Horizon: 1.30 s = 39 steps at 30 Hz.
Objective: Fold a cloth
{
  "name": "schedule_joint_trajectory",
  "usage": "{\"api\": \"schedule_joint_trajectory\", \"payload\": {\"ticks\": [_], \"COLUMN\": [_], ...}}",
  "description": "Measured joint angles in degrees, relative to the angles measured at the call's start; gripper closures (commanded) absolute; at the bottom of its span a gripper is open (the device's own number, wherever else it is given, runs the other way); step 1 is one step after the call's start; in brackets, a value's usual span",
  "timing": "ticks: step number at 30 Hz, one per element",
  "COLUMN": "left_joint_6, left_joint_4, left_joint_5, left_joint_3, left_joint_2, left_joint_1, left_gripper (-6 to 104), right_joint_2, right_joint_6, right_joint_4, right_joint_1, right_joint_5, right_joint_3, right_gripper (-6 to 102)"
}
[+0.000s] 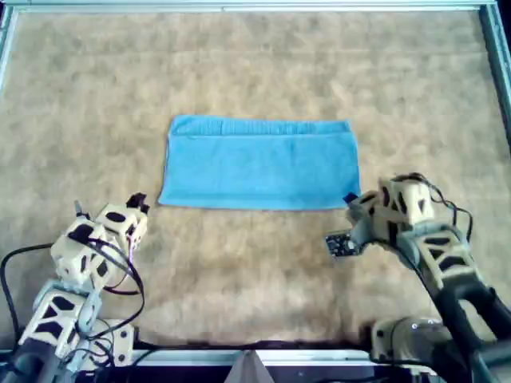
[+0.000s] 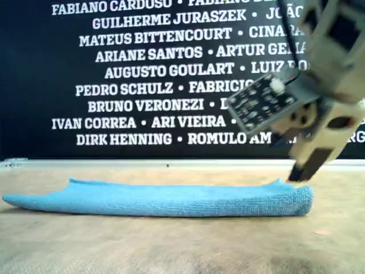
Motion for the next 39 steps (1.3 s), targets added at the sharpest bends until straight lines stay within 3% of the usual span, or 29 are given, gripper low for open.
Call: {"api": "schedule_joint_trajectory", "payload": {"ticks": [5,19,22,27,30,39], "left_joint_6": [0.0,0.0,0.0,0.0,0.0,0.0], "left_joint_4": [0.0,0.0,0.0,0.0,0.0,0.0], "left_joint_5": [0.0,0.0,0.0,0.0,0.0,0.0], "left_joint_3": [0.0,0.0,0.0,0.0,0.0,0.0], "left_joint_2": [0.0,0.0,0.0,0.0,0.0,0.0], "left_joint_1": [0.0,0.0,0.0,0.0,0.0,0.0], "left_gripper": [37,37,37,37,37,37], "right_joint_2": [-9.67,-27.51,-30.23,-31.46,-31.46,-31.46], "right_joint_6": [0.0,0.0,0.0,-0.18,-0.44,0.0], "right_joint_4": [0.0,0.0,0.0,0.0,0.0,0.0], "right_joint_1": [0.26,-0.35,-0.35,-0.53,-0.53,-0.53], "right_joint_5": [-1.93,-1.76,-1.76,-1.76,-1.76,-1.76], "right_joint_3": [-5.19,-17.23,-19.42,-20.83,-20.83,-20.83], "right_gripper": [2,5,15,48,63,77]}}
